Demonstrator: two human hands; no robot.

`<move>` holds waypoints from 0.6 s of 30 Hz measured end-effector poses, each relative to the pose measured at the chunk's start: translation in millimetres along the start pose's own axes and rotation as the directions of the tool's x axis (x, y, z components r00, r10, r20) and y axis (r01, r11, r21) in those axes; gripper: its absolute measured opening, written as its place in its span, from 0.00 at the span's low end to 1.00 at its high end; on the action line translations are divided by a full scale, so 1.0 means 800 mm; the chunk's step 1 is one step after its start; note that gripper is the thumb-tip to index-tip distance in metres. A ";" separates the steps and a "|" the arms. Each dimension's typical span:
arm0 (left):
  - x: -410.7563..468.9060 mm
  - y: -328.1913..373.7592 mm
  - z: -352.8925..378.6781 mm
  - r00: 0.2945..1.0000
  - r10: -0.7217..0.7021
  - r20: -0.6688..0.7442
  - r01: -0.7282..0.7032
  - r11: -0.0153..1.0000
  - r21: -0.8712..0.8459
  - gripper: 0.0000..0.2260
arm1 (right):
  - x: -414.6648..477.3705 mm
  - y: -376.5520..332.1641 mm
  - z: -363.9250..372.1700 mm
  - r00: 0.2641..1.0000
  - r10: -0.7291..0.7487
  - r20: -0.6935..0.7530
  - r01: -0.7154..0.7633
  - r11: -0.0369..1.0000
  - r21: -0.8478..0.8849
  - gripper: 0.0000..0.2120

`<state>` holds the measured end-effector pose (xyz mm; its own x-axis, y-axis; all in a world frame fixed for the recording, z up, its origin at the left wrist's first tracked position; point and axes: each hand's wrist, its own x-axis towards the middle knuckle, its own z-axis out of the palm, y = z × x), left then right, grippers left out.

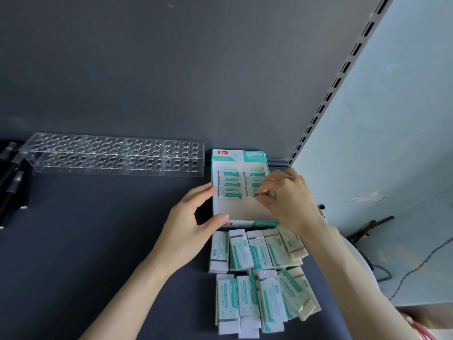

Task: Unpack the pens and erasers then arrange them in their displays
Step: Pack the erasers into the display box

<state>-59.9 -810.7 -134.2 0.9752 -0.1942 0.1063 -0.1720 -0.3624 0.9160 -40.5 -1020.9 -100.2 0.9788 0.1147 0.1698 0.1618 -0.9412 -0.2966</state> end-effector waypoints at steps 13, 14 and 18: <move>-0.076 0.038 0.006 0.954 0.136 -0.267 -0.108 0.987 0.115 0.06 | -0.104 -0.005 -0.045 0.977 0.117 -0.180 -0.001 0.841 0.541 0.07; -0.088 0.039 0.011 0.943 0.146 -0.300 -0.107 0.984 0.142 0.06 | -0.118 -0.002 -0.045 0.971 0.140 -0.195 -0.005 0.823 0.568 0.09; -0.129 0.048 0.036 0.899 0.125 -0.419 -0.051 0.982 0.183 0.06 | -0.165 0.010 -0.037 0.945 0.263 -0.192 -0.069 0.737 0.672 0.13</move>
<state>-171.6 -831.1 -121.3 0.9139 0.1621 0.3721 -0.2441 -0.5129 0.8230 -171.8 -1053.3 -97.2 0.9437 -0.2005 0.2631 0.1364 -0.4885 -0.8618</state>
